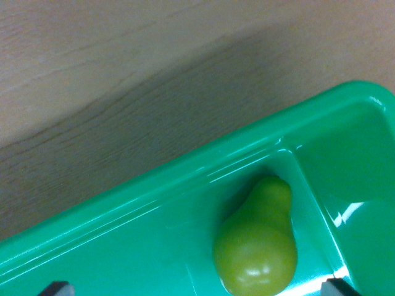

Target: Pick fruit

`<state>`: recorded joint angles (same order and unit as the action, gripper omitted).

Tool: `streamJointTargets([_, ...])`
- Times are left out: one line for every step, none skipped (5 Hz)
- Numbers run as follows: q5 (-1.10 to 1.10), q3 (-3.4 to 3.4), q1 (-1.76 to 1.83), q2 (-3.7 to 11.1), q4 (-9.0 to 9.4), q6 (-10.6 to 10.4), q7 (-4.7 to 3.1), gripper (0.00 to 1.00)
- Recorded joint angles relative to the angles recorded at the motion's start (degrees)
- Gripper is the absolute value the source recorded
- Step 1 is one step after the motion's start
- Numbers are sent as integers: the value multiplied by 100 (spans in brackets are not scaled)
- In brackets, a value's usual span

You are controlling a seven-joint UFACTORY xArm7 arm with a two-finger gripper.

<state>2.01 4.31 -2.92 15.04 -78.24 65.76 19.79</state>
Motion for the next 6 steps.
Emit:
streamJointTargets([0, 0, 0, 0, 0, 0, 0, 0])
streamJointTargets([-37, 30, -48, 124, 190, -255, 195, 0])
streamJointTargets([-37, 30, -48, 124, 190, -255, 195, 0])
streamJointTargets([-74, 61, -96, 249, 383, -513, 393, 0])
streamJointTargets([-74, 61, -96, 249, 383, -513, 393, 0])
streamJointTargets([-109, 90, -141, 368, 565, -757, 580, 0])
